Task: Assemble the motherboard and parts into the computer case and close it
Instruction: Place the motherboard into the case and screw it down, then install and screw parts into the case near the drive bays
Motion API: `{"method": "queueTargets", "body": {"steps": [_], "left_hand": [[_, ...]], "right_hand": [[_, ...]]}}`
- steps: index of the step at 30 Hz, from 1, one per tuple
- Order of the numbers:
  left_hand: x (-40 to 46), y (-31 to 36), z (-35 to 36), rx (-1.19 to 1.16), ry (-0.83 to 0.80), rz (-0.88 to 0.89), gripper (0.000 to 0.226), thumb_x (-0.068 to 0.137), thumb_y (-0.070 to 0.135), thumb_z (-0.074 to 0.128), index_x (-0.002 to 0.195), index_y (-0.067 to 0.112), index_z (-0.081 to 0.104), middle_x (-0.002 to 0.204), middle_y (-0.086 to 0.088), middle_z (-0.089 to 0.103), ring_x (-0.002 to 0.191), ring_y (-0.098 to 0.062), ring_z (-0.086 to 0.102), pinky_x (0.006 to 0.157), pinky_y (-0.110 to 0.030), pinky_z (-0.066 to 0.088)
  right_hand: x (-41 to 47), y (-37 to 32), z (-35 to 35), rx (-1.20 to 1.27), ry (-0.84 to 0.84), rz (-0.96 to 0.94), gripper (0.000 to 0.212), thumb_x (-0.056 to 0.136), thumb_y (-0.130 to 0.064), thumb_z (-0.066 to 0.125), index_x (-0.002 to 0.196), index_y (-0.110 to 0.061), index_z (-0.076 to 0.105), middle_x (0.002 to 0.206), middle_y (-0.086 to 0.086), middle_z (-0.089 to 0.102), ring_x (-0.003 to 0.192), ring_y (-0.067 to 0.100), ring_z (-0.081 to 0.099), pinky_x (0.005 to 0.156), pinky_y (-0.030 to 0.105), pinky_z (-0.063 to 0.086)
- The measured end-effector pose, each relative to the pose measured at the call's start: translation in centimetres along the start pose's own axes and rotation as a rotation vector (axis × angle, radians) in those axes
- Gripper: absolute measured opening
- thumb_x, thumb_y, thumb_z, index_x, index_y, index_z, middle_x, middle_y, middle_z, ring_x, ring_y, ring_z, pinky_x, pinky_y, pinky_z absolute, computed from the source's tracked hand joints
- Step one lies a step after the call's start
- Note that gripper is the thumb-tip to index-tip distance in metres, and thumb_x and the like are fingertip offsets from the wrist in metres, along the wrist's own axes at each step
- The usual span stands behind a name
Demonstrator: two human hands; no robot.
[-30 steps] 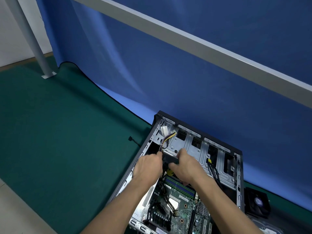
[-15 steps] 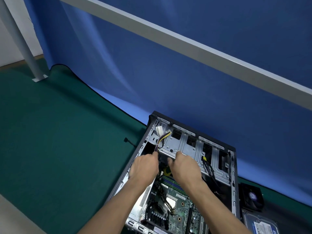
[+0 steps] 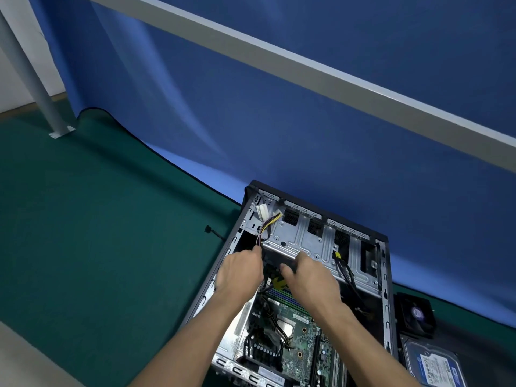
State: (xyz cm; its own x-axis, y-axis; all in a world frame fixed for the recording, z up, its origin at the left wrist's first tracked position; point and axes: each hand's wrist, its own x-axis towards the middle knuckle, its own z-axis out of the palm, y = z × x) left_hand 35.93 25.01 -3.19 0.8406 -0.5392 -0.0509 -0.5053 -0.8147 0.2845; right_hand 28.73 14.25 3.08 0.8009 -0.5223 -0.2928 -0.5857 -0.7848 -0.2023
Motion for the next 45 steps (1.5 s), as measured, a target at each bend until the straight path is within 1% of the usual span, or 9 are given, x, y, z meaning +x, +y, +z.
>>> {"method": "queueTargets", "body": {"steps": [7,12,19,25,29,35,37,41,45], "left_hand": [[-0.2,0.0,0.0,-0.006,0.022,-0.001,0.018,0.097,0.012,0.033,0.093,0.014,0.05,0.072,-0.001,0.059,0.056,-0.023,0.046,0.051,-0.033,0.03],[-0.3,0.0,0.2,-0.078,0.077,0.003,0.017,0.102,0.026,0.026,0.089,0.019,0.034,0.068,0.003,0.047,0.053,-0.021,0.044,0.05,-0.033,0.03],[0.2,0.5,0.3,-0.216,0.074,-0.12,0.025,0.097,0.044,0.04,0.1,0.02,0.032,0.07,0.004,0.059,0.058,-0.017,0.058,0.053,-0.034,0.049],[1.9,2.2,0.2,-0.51,0.097,-0.347,0.025,0.094,0.04,0.051,0.107,0.026,0.035,0.071,0.007,0.061,0.054,-0.011,0.055,0.043,-0.026,0.031],[1.3,2.1,0.5,-0.506,0.209,-0.314,0.012,0.098,0.036,0.045,0.097,0.025,0.047,0.057,0.008,0.051,0.049,-0.009,0.048,0.044,-0.027,0.034],[0.5,2.1,0.7,-0.503,0.275,-0.259,0.013,0.098,0.032,0.044,0.099,0.024,0.054,0.068,0.008,0.053,0.062,-0.013,0.052,0.054,-0.029,0.038],[0.6,2.4,0.7,-0.565,0.3,-0.219,0.015,0.098,0.022,0.046,0.105,0.022,0.059,0.075,0.006,0.058,0.066,-0.015,0.054,0.054,-0.029,0.041],[0.6,2.5,0.8,-0.545,0.318,-0.098,0.027,0.096,0.013,0.049,0.118,0.022,0.061,0.098,0.008,0.067,0.083,-0.013,0.061,0.068,-0.024,0.043],[0.7,2.9,1.0,-0.466,0.207,0.073,0.032,0.096,0.013,0.049,0.123,0.025,0.061,0.106,0.008,0.066,0.085,-0.013,0.063,0.073,-0.029,0.05]], "right_hand": [[-0.8,3.8,-1.5,0.408,0.175,0.058,0.011,0.082,-0.035,0.059,0.077,-0.026,0.057,0.058,-0.004,0.064,0.045,0.01,0.051,0.046,0.021,0.036],[-0.6,5.3,-2.6,0.937,0.376,0.22,0.014,0.082,-0.019,0.062,0.069,-0.019,0.065,0.058,-0.004,0.063,0.042,0.009,0.047,0.044,0.024,0.034],[-0.1,4.8,-1.4,1.403,0.303,0.494,0.013,0.089,-0.016,0.056,0.081,-0.009,0.062,0.058,0.007,0.063,0.04,0.01,0.046,0.044,0.025,0.038],[1.3,4.7,-0.8,1.704,0.161,0.539,0.014,0.094,-0.016,0.054,0.091,-0.006,0.063,0.072,0.009,0.063,0.049,0.01,0.046,0.037,0.019,0.039],[2.8,4.8,-0.4,1.603,0.144,0.489,0.012,0.092,-0.009,0.056,0.1,-0.006,0.064,0.076,0.007,0.062,0.058,0.014,0.053,0.048,0.024,0.046],[4.8,4.4,-0.2,1.364,0.155,0.303,0.023,0.09,-0.002,0.06,0.105,-0.019,0.061,0.098,0.015,0.066,0.084,0.037,0.068,0.082,0.052,0.055],[5.4,4.4,0.0,1.258,0.18,0.252,0.024,0.09,-0.003,0.061,0.1,-0.025,0.06,0.103,0.015,0.065,0.086,0.034,0.067,0.08,0.049,0.055],[6.1,4.9,0.9,0.866,0.176,0.116,0.031,0.087,-0.006,0.064,0.105,-0.03,0.058,0.107,0.001,0.056,0.078,0.007,0.059,0.066,0.02,0.046],[6.1,5.4,1.0,0.614,0.186,0.039,0.036,0.087,-0.009,0.062,0.113,-0.033,0.058,0.1,-0.006,0.046,0.088,0.013,0.054,0.086,0.031,0.048]]}}
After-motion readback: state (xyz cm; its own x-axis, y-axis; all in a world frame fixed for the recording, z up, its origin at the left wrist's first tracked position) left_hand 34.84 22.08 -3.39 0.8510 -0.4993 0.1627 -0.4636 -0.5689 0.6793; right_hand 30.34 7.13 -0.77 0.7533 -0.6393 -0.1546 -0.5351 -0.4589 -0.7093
